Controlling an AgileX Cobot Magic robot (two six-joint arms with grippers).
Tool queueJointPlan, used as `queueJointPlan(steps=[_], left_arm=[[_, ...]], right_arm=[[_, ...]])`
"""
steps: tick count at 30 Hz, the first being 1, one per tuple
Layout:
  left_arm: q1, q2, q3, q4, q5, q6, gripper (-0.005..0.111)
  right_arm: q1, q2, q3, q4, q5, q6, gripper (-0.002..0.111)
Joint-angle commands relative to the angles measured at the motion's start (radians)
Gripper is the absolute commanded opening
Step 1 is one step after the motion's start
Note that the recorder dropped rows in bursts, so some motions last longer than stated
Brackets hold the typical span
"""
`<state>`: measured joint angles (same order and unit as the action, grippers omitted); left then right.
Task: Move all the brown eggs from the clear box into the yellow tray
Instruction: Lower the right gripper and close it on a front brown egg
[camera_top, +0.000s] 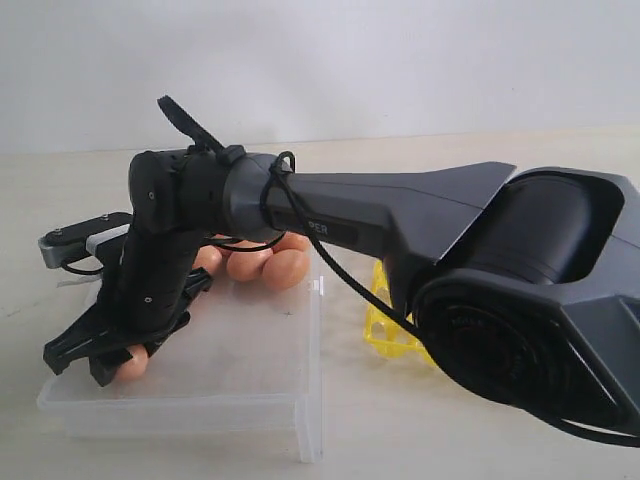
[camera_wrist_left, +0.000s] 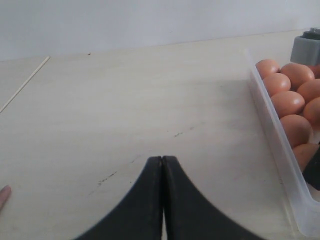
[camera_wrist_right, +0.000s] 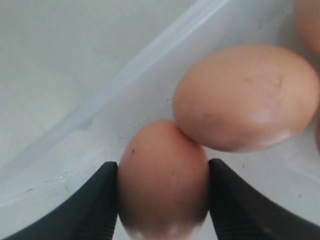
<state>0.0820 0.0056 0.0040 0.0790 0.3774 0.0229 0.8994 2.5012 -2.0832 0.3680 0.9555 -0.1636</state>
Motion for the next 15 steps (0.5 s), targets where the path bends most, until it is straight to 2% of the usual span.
queueJointPlan(steps=[1, 15], left_arm=[[-0.006, -0.006, -0.004, -0.008, -0.001, -0.002, 0.0], [-0.006, -0.006, -0.004, -0.008, -0.001, -0.002, 0.0]], right_arm=[[-0.009, -0.019, 0.002, -0.038, -0.017, -0.053, 0.0], [-0.004, -0.185, 0.044, -0.055, -0.112, -0.185, 0.0]])
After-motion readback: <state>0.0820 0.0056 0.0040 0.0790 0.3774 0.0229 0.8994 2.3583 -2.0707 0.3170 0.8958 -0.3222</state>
